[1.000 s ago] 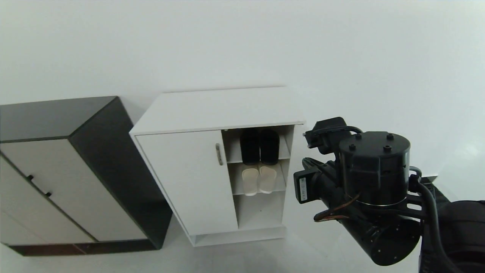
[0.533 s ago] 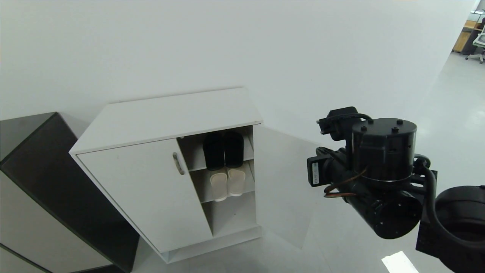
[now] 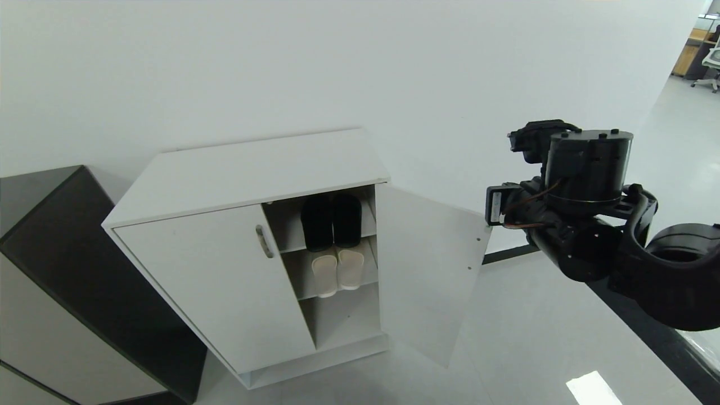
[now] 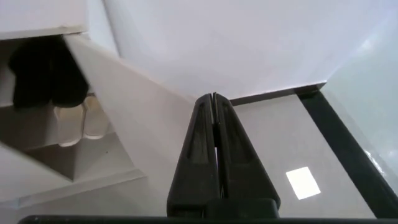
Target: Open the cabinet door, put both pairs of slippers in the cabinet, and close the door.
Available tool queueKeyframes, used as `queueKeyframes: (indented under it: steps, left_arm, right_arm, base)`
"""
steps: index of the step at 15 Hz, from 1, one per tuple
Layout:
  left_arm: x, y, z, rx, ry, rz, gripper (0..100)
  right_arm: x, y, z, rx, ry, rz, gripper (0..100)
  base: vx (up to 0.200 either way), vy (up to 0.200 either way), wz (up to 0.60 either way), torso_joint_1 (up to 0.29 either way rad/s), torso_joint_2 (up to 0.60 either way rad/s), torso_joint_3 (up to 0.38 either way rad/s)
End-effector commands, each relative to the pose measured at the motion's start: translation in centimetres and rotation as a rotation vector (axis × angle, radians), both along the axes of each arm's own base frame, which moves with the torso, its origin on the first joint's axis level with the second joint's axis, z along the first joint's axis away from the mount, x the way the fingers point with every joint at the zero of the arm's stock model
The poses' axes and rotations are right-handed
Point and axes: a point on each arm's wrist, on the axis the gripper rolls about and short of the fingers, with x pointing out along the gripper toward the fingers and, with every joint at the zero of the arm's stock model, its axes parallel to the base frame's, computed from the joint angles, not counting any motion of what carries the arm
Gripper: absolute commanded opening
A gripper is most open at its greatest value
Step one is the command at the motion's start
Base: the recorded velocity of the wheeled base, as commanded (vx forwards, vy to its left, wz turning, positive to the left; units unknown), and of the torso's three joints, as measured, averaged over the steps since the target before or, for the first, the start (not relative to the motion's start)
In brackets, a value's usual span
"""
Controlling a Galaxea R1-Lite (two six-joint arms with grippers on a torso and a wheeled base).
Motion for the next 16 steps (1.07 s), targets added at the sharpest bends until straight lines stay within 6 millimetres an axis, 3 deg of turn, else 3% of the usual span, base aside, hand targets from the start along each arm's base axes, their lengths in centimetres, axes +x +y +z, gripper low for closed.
queueKeyframes:
  steps: [1,6,16]
  left_arm:
    - [0.0,0.0,0.0,-0.001,0.0,-0.001,0]
    - [0.0,0.0,0.0,-0.001,0.0,-0.001,0]
    - [0.0,0.0,0.0,-0.001,0.0,-0.001,0]
  right_arm:
    - [1.1,0.1,-0.9,-0.013,0.018,-0.015,0]
    - [4.1,-0.1,-0.7,0.068,-0.002,-0.03,0]
    - [11.2,-1.9,-2.9,0.174,0.011,-0.049,0]
  base:
    - [-0.2,0.0,0.0,0.012,0.01,-0.012]
    - [-0.04,0.0,0.0,0.0,0.0,0.0]
    - [0.0,0.0,0.0,0.0,0.0,0.0]
